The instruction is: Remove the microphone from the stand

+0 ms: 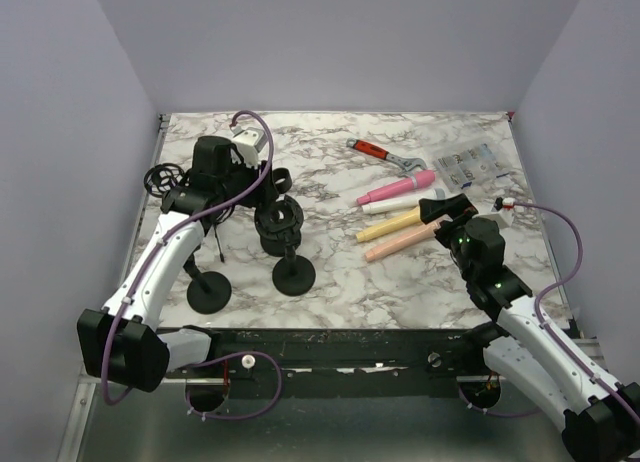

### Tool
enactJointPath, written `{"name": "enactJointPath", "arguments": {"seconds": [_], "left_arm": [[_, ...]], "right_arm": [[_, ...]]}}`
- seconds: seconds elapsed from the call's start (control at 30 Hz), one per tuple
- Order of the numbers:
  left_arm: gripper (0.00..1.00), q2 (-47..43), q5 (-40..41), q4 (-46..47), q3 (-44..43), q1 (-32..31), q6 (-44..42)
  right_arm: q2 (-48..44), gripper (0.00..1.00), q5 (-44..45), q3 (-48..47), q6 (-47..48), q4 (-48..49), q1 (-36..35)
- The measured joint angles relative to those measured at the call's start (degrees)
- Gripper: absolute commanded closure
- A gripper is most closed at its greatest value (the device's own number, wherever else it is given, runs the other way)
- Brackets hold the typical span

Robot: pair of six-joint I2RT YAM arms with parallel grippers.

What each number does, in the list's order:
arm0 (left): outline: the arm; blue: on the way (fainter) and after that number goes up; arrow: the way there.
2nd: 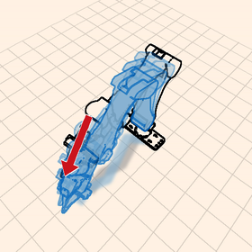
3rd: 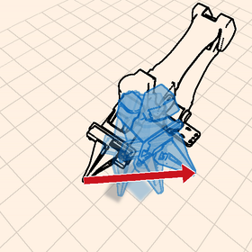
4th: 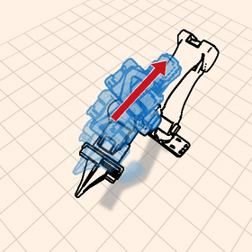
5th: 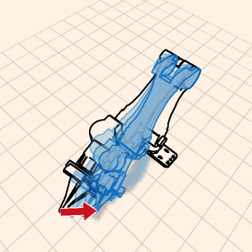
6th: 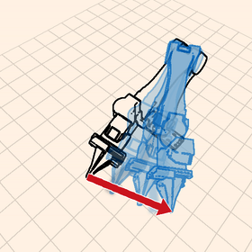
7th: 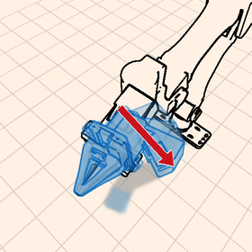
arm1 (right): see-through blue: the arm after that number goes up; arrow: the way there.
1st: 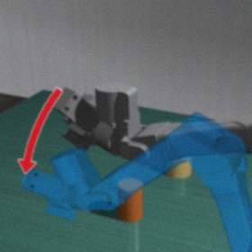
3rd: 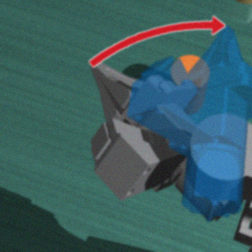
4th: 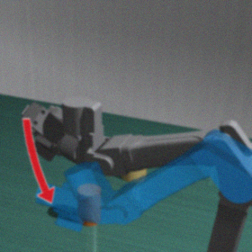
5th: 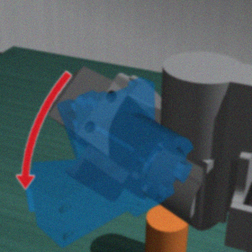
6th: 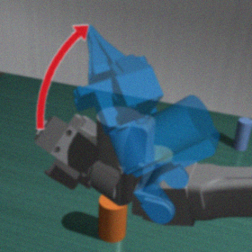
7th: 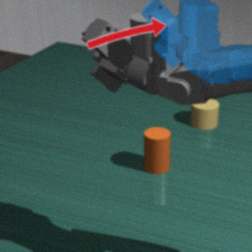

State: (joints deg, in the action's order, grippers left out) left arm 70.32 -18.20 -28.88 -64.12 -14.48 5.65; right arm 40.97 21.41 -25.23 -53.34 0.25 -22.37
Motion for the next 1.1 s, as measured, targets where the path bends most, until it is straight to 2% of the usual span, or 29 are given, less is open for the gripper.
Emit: {"name": "enactJointPath", "arguments": {"seconds": [0.33, 0.63, 0.7, 0.97, 1.03, 1.1], "left_arm": [[0.66, 0.94, 2.99, -1.49, -2.05, 0.61, -1.81], [0.67, 1.33, 6.95, 1.14, -2.08, 0.79, -2.54], [0.62, 1.33, 7.52, 2.40, -2.08, 0.87, -2.71], [0.20, 1.25, 8.22, 6.97, -0.39, 0.92, -2.14], [0.12, 1.25, 8.37, 7.89, 0.17, 0.92, -1.92], [0.09, 1.25, 8.37, 8.24, 0.24, 0.96, -1.57]], "right_arm": [[-0.04, 0.00, 0.02, 0.00, 0.50, 0.04, 0.00], [-0.04, 0.00, 0.02, 0.00, 0.94, 0.04, 0.00], [-0.02, 0.00, 0.02, 0.02, 0.94, 0.04, 0.00], [0.26, 0.00, 0.04, -0.02, 2.03, -0.22, 0.00], [0.24, 0.00, 0.07, -0.22, 2.62, -0.55, 0.00], [0.24, 0.00, 0.09, -0.76, 3.15, -0.94, 0.00]]}}
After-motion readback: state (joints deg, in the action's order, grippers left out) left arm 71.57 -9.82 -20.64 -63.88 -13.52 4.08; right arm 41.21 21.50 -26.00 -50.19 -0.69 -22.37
